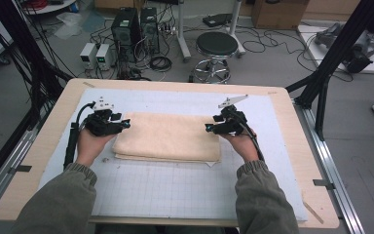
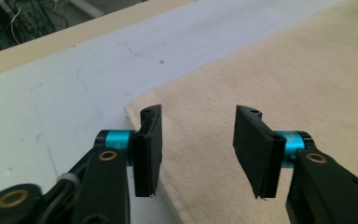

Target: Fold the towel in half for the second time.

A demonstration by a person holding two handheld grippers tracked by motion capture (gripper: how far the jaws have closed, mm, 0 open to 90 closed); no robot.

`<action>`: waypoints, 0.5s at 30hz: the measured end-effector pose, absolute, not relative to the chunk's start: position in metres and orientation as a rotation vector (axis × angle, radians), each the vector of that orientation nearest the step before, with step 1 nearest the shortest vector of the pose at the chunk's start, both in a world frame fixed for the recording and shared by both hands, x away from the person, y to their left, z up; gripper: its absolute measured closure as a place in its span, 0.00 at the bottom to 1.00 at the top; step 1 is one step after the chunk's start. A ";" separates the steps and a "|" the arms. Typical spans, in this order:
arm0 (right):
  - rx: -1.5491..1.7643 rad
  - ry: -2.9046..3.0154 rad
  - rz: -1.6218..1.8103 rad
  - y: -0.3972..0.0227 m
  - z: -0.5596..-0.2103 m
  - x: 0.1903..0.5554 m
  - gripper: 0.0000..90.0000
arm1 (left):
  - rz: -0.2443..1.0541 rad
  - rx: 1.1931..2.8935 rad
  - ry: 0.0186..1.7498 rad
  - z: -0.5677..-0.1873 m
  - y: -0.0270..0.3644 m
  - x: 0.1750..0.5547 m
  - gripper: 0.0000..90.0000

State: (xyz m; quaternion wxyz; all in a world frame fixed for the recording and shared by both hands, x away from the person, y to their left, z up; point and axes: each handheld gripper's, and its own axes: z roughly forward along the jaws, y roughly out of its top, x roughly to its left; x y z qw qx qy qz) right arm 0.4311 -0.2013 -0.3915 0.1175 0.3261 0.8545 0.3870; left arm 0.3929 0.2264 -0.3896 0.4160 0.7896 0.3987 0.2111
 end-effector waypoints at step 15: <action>0.923 2.569 1.082 -0.191 -0.426 0.410 0.50 | 0.446 2.105 0.922 -0.433 0.222 0.352 0.65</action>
